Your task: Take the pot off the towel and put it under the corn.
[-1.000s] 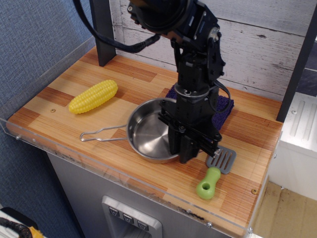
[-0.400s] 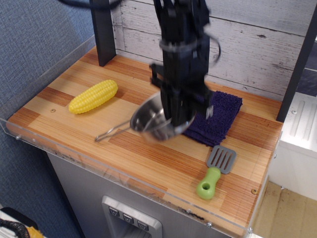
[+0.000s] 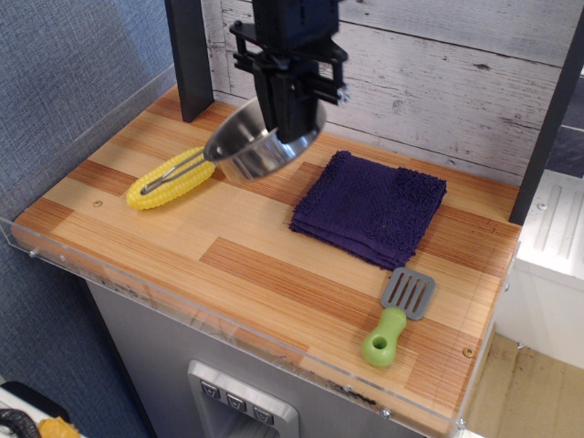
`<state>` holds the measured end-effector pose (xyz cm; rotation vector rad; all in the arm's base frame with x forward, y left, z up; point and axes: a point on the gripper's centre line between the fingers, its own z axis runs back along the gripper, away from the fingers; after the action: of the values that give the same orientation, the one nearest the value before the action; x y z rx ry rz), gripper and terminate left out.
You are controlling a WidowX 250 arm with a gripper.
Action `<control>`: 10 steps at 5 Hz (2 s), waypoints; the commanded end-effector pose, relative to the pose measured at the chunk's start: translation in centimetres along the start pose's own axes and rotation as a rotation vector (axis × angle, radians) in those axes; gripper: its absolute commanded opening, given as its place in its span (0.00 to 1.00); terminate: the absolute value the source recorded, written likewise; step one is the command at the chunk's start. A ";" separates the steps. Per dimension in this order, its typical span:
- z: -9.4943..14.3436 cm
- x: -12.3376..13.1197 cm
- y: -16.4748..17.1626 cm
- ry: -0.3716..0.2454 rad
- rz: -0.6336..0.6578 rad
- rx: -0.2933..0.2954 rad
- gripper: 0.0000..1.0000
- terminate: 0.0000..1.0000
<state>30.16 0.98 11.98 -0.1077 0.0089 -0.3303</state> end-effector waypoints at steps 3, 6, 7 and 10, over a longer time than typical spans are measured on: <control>-6.2 -1.0 1.8 0.178 0.014 -0.054 0.00 0.00; -9.5 -3.9 3.2 0.173 0.097 -0.042 0.00 0.00; -9.6 -4.2 4.0 0.160 0.124 -0.045 0.00 0.00; -4.6 -3.9 4.2 0.022 0.140 -0.025 1.00 0.00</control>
<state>28.06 5.24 6.18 -0.1387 0.0698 -0.1921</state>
